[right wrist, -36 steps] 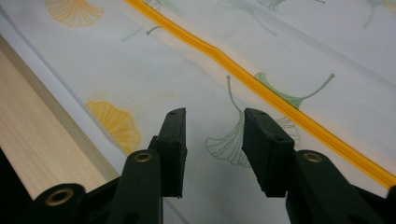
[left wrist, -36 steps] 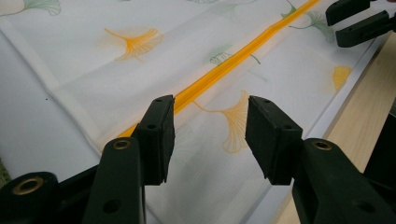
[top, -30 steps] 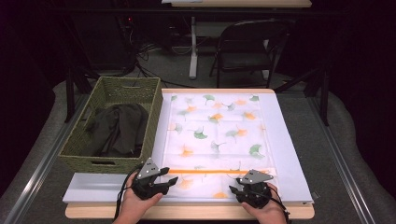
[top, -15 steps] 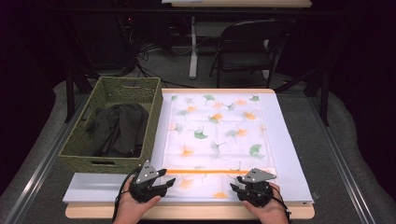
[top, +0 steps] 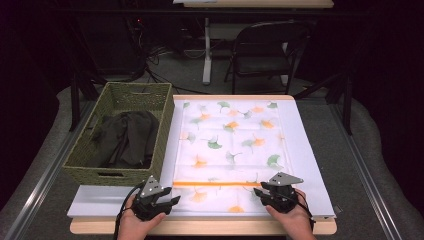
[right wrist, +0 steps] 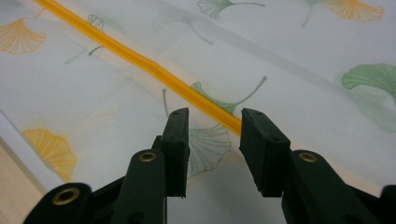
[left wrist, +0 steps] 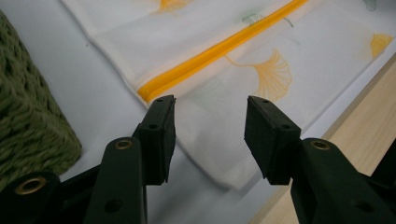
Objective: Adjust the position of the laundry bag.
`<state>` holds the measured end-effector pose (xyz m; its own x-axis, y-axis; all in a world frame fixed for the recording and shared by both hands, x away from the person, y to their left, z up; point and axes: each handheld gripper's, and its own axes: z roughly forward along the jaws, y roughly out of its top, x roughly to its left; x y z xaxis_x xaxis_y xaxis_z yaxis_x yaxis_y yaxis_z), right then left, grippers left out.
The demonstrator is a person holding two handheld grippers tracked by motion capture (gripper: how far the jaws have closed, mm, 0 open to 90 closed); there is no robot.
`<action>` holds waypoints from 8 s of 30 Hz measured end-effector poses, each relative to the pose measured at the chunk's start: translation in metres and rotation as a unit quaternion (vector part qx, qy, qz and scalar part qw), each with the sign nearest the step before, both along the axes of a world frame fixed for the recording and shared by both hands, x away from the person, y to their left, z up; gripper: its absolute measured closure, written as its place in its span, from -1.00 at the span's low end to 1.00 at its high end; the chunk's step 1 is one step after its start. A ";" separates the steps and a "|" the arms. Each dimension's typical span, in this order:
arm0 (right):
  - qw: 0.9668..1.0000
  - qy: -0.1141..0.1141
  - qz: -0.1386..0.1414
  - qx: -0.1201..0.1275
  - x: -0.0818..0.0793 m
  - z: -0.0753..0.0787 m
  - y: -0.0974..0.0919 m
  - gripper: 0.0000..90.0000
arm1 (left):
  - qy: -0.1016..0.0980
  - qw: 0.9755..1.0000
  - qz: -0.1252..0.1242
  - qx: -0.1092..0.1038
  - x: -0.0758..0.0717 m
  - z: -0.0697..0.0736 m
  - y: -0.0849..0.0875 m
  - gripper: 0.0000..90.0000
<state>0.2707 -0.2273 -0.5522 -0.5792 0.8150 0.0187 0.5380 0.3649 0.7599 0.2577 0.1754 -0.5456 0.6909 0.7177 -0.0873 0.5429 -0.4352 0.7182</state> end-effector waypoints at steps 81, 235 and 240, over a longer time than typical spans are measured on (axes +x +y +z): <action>0.984 0.013 -0.175 -0.004 0.086 -0.009 -0.087 0.46 | 0.024 0.999 -0.003 0.032 0.005 -0.011 -0.006 0.95; 0.987 0.065 -0.146 0.026 0.024 -0.003 -0.085 0.97 | 0.007 0.987 -0.149 -0.056 0.050 0.050 -0.193 0.52; 0.985 0.077 -0.149 0.050 0.025 -0.001 -0.090 0.99 | 0.009 0.986 -0.157 -0.055 0.051 0.051 -0.204 0.53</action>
<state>0.2954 -0.3175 -0.5533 -0.2989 0.9377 0.1770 0.7216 0.1007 0.6849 0.3086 -0.0284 -0.4942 0.8755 0.4535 -0.1669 0.4063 -0.5037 0.7624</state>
